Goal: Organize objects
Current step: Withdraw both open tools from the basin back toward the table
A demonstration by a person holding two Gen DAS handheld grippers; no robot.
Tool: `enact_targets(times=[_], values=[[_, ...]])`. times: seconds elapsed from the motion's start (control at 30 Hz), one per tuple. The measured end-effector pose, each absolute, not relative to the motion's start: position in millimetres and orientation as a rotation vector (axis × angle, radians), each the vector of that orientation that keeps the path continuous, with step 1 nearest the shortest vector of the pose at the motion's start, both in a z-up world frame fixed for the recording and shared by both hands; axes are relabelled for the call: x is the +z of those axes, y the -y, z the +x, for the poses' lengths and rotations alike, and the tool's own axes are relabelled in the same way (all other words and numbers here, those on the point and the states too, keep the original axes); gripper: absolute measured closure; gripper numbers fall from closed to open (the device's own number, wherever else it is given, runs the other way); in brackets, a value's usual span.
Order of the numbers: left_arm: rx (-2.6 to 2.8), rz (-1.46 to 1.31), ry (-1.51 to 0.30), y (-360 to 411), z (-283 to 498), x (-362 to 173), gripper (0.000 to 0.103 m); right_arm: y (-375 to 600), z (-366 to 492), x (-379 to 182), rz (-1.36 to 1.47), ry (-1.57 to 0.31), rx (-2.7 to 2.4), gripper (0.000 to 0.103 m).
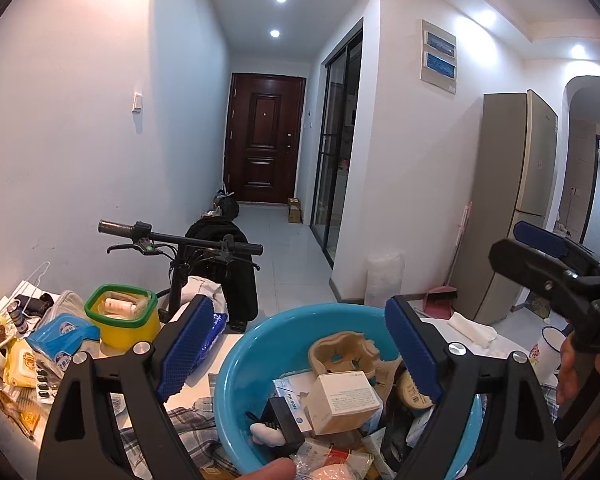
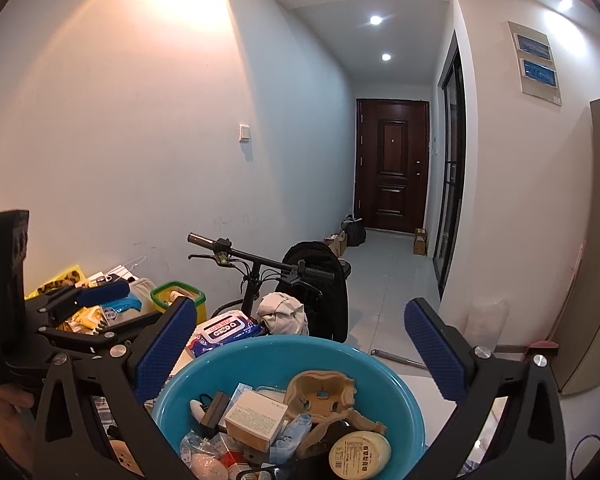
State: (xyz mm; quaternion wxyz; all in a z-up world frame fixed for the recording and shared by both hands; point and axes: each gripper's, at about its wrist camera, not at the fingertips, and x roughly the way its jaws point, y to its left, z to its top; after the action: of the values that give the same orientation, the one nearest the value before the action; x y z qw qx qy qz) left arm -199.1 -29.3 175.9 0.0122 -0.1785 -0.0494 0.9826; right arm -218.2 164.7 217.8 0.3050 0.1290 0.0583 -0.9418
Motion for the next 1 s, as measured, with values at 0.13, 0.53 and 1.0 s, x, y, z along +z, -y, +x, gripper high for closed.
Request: enact_targets(times=[0.13, 0.53, 1.0], values=[[3.066, -0.554, 0.164, 28.7, -196.6, 179.7, 0.0, -161.8, -217.1, 219.5, 0.342, -0.175, -2.496, 0.0], [3.07, -0.443, 0.137, 25.3, -172.8, 197.9, 0.0, -160.9, -197.1, 231.8, 0.277, -0.206, -2.52, 0.0], [3.051, -0.292, 0.096, 34.5, -131.5, 220.1, 0.0, -159.4, -137.4, 260.3, 0.147, -0.25, -2.55, 0.0]])
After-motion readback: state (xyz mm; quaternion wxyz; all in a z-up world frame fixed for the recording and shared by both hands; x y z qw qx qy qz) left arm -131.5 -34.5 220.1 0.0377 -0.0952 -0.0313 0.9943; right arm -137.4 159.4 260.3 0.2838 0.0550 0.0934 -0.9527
